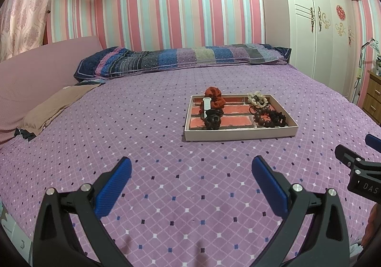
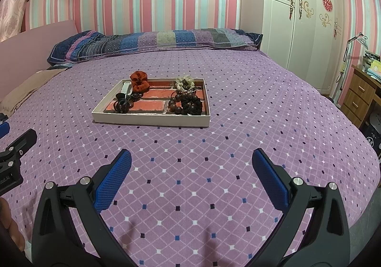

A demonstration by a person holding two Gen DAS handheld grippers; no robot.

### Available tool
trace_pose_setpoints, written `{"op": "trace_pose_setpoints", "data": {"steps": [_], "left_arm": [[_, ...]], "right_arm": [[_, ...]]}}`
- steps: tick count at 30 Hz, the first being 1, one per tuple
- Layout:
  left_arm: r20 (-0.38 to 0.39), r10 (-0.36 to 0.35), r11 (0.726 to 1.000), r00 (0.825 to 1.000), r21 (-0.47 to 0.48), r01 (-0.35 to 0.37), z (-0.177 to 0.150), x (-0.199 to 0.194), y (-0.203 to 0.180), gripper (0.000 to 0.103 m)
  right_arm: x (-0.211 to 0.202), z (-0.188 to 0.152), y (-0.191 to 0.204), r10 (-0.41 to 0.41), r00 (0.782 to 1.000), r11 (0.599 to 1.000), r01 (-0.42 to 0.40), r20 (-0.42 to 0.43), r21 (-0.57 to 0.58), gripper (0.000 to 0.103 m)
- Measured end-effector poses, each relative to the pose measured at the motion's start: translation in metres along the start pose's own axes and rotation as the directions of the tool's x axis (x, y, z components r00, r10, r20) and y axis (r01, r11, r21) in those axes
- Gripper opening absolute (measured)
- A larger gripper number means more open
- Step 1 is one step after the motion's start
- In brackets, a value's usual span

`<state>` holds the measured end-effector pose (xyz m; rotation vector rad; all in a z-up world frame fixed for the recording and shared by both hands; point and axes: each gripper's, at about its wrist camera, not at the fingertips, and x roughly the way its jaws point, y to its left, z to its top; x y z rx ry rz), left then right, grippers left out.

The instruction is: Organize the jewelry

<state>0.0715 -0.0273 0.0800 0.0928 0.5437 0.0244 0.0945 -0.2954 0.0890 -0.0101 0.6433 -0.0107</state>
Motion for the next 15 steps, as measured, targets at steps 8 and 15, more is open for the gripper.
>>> {"op": "trace_pose_setpoints", "data": {"steps": [8, 15], "left_arm": [[0.0, 0.0, 1.0, 1.0, 0.004, 0.0, -0.0001, -0.0002, -0.0009, 0.099], [-0.009, -0.01, 1.0, 1.0, -0.003, 0.01, -0.0004, -0.0014, -0.0006, 0.099]], "right_arm": [[0.0001, -0.0004, 0.0004, 0.0, 1.0, 1.0, 0.0, 0.0, 0.001, 0.099], [0.0015, -0.0006, 0.0009, 0.0, 1.0, 1.0, 0.0, 0.002, 0.0, 0.099]]}}
